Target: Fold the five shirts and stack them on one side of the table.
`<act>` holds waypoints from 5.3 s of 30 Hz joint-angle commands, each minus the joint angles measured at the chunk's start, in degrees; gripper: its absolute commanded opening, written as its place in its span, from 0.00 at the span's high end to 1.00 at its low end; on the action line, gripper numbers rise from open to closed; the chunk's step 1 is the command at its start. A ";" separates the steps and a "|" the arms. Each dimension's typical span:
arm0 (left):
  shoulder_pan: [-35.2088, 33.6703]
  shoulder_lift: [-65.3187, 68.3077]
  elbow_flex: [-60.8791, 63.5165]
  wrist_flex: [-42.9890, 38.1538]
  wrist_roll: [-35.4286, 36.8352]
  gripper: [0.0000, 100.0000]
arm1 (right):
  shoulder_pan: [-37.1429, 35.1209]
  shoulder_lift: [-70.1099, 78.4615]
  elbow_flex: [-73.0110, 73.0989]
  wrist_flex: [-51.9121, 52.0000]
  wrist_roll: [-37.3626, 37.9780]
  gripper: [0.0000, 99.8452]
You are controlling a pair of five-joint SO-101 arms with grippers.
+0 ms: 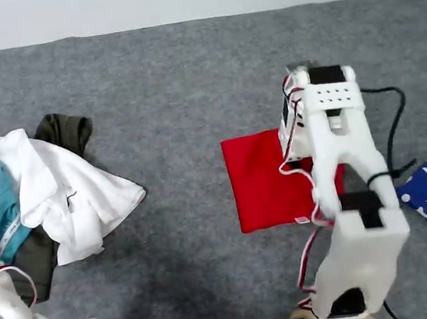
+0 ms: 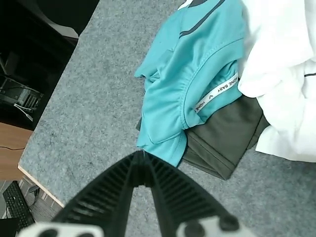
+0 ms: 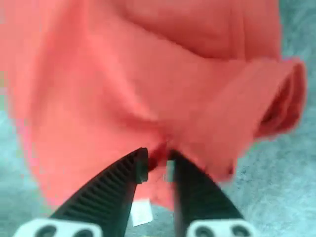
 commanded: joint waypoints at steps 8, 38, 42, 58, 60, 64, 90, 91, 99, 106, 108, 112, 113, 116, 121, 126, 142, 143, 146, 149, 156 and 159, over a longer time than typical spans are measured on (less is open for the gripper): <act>0.09 -0.35 -2.07 -0.09 -0.44 1.00 | 18.42 1.71 -0.35 2.77 7.56 0.95; 0.09 -0.09 -3.21 -0.18 -3.69 1.00 | 5.41 6.55 -2.20 -30.46 7.65 0.95; 0.09 -0.09 -3.30 -0.18 -3.69 1.00 | 5.49 0.48 -6.15 -21.49 7.65 0.95; 13.45 -0.35 -0.48 2.55 -3.52 1.00 | 5.76 -8.22 -7.91 8.92 3.69 0.97; 16.97 -0.09 0.48 2.55 -3.52 1.00 | 6.37 -10.59 -7.82 9.54 -0.18 0.99; 21.54 -0.35 5.76 1.76 -3.43 1.00 | 7.34 -18.15 -7.74 9.54 -5.98 0.99; 35.69 -0.09 35.21 -22.59 -3.34 1.00 | 4.44 -41.89 25.14 6.46 0.53 0.99; 36.40 -0.09 36.00 -23.82 -3.34 1.00 | 3.82 -41.80 25.32 6.11 0.09 0.99; 37.89 -0.35 41.27 -32.00 1.58 1.00 | -1.45 -41.89 25.67 6.29 -8.53 0.99; 37.89 -0.35 41.63 -33.93 4.57 1.00 | -1.80 -41.45 25.49 6.20 -31.74 0.99; 37.89 -0.26 41.71 -34.81 4.92 1.00 | -2.51 -41.36 25.58 6.20 -35.87 0.99; 37.98 -0.26 43.21 -37.98 4.92 1.00 | -4.97 -40.92 25.67 5.05 -41.85 0.99; 37.98 -0.18 43.91 -39.12 4.92 1.00 | -5.32 -40.40 25.67 4.53 -42.99 0.99; 37.98 -0.09 46.37 -42.20 6.42 1.00 | -7.08 -37.14 25.58 2.42 -45.63 0.93; 37.98 -0.35 49.19 -45.10 8.97 1.00 | -9.80 -29.85 25.23 -1.01 -48.88 0.65; 37.98 -0.35 49.27 -45.10 10.81 1.00 | -10.42 -24.84 25.23 -5.76 -49.14 0.50; 37.98 -0.35 50.33 -46.42 10.81 1.00 | -9.80 -7.69 25.23 -23.16 -49.14 0.50; 37.98 -0.35 50.68 -47.03 10.81 1.00 | -9.27 -6.73 25.23 -24.13 -49.14 0.50; 37.98 -0.35 50.77 -47.21 10.81 1.00 | -6.90 -4.44 25.23 -26.33 -49.14 0.50; 37.98 -0.35 50.77 -47.30 10.81 1.00 | -3.47 -3.21 25.23 -27.30 -49.14 0.56; 37.98 -0.35 50.86 -47.56 10.81 1.00 | 2.24 -2.86 25.23 -28.97 -48.79 0.86; 37.98 -0.35 50.86 -47.56 10.81 1.00 | 2.77 -3.03 25.23 -29.05 -47.12 0.98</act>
